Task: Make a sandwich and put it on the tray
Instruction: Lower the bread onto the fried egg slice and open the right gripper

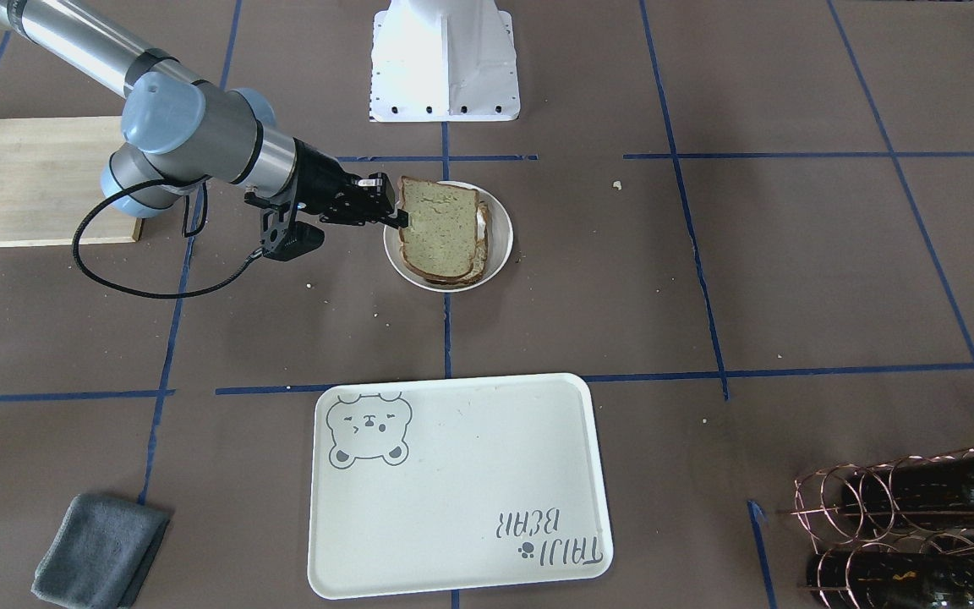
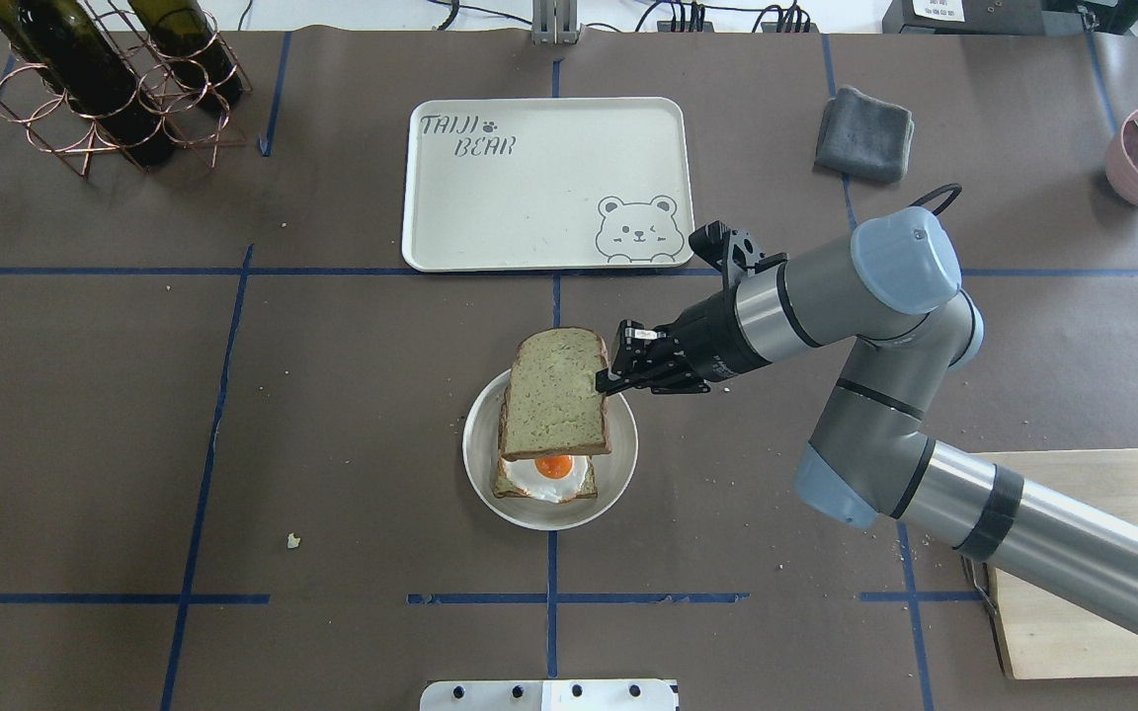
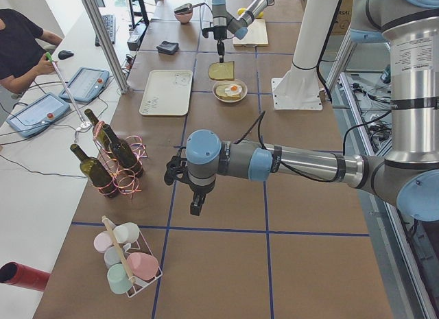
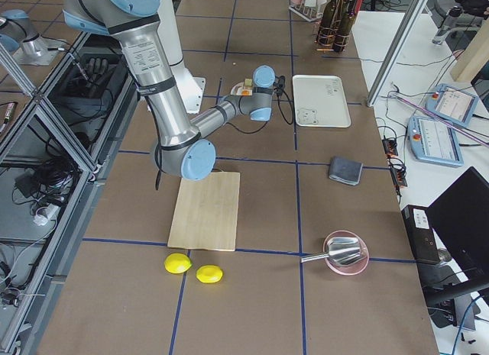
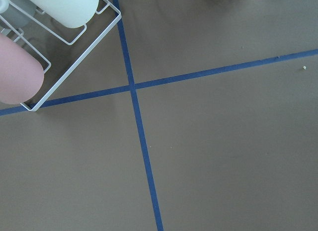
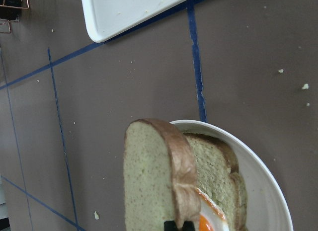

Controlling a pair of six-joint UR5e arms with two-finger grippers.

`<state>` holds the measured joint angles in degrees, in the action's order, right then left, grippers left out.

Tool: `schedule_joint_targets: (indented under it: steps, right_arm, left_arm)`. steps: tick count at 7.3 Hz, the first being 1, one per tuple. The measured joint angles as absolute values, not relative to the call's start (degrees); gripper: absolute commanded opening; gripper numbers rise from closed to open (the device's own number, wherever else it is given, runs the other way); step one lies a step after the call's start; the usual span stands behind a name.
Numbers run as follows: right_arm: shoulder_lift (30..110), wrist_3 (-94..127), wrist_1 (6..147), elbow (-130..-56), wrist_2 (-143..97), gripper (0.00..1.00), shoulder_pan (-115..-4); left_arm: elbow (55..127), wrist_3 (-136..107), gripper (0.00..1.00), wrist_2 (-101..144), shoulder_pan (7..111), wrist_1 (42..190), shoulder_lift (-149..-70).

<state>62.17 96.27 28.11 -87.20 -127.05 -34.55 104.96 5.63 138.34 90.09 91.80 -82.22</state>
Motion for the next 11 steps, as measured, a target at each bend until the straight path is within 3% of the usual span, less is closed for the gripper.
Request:
schedule_joint_targets:
  steps: [9, 10, 11]
  right_arm:
    - [62.4, 97.3, 28.0, -86.3, -122.7, 0.01, -30.0]
    - [62.6, 97.3, 28.0, -86.3, -122.7, 0.47, -30.0]
    - [62.7, 97.3, 28.0, -86.3, -122.6, 0.64, -30.0]
  left_arm:
    - [105.0, 5.6, 1.00, 138.3, 90.1, 91.9, -82.2]
    - [105.0, 5.6, 1.00, 138.3, 90.1, 91.9, -82.2]
    - [105.0, 5.6, 1.00, 138.3, 90.1, 91.9, -82.2]
